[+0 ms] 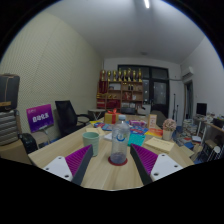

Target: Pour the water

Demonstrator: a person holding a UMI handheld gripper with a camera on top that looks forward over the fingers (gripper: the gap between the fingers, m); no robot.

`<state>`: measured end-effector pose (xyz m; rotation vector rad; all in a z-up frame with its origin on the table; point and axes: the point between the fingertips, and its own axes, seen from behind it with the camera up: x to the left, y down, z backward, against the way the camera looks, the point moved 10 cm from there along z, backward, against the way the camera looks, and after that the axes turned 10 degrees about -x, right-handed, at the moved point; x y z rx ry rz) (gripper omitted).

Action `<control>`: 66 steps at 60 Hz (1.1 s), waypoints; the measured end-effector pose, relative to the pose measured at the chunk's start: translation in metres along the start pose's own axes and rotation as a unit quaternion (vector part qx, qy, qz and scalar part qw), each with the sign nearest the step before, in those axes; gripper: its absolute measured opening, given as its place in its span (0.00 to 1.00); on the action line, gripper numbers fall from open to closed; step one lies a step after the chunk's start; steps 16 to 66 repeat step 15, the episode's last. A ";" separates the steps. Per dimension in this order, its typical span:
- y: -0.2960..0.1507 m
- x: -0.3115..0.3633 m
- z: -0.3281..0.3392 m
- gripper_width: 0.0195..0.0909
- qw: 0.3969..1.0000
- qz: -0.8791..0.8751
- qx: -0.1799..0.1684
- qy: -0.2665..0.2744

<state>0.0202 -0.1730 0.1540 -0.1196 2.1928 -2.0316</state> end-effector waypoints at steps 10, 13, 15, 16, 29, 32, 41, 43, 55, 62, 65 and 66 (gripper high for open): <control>-0.012 0.014 0.073 0.90 1.000 0.012 -0.011 0.004; -0.015 0.017 0.088 0.90 1.000 0.020 -0.015 0.018; -0.016 0.015 0.100 0.91 0.999 0.024 -0.017 0.027; -0.016 0.015 0.100 0.91 0.999 0.024 -0.017 0.027; -0.016 0.015 0.100 0.91 0.999 0.024 -0.017 0.027; -0.016 0.015 0.100 0.91 0.999 0.024 -0.017 0.027; -0.016 0.015 0.100 0.91 0.999 0.024 -0.017 0.027; -0.016 0.015 0.100 0.91 0.999 0.024 -0.017 0.027; -0.016 0.015 0.100 0.91 0.999 0.024 -0.017 0.027; -0.016 0.015 0.100 0.91 0.999 0.024 -0.017 0.027; -0.016 0.015 0.100 0.91 0.999 0.024 -0.017 0.027; -0.016 0.015 0.100 0.91 0.999 0.024 -0.017 0.027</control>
